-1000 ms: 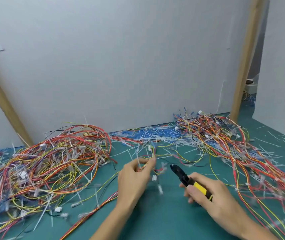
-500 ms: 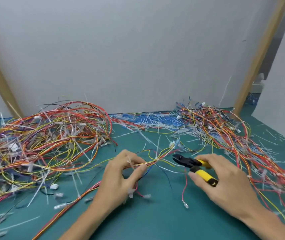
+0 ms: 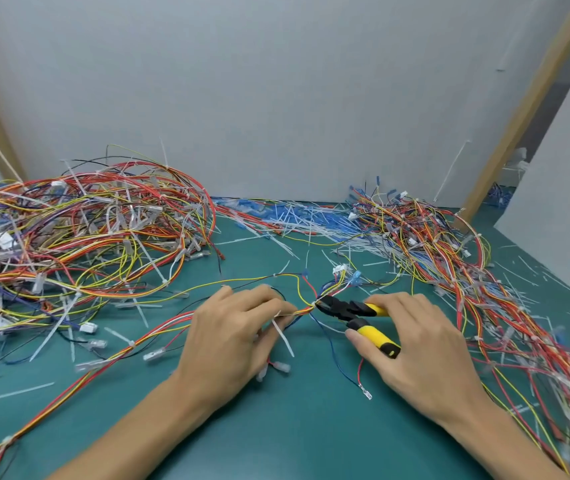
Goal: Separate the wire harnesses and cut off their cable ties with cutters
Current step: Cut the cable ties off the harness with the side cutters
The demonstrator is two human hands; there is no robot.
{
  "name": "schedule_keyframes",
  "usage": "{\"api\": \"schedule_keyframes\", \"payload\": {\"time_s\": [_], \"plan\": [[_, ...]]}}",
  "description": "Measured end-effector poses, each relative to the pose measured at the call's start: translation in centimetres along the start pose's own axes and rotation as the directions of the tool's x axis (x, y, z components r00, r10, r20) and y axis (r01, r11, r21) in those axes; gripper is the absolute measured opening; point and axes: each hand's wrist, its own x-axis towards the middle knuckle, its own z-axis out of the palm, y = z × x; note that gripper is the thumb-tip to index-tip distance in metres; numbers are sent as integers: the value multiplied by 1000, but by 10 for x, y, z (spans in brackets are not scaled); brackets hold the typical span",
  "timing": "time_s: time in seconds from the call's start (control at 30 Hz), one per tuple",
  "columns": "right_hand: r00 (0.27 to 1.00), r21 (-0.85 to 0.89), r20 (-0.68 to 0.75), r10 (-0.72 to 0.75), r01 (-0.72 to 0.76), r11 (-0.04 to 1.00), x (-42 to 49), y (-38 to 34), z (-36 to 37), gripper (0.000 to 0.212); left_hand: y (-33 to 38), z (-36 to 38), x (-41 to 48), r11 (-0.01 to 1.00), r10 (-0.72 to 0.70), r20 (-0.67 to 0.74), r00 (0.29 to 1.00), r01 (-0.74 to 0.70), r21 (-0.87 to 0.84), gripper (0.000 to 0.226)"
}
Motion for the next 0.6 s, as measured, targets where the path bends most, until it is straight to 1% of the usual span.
{"api": "schedule_keyframes", "payload": {"time_s": [0.13, 0.23, 0.43, 0.6], "plan": [[1000, 8, -8, -19, 19, 1000, -1, -1, 3, 44, 1, -2, 0, 998, 52, 18, 998, -53, 43, 4], [999, 2, -10, -33, 33, 999, -1, -2, 4, 41, 2, -2, 0, 996, 61, 36, 998, -63, 58, 4], [997, -1, 80, -3, 3, 1000, -2, -4, 1, 41, 1, -1, 0, 999, 20, 75, 997, -23, 34, 5], [986, -14, 161, 38, -36, 999, -3, -3, 0, 51, 0, -1, -1, 1000, 10, 125, 992, -10, 2, 7]]}}
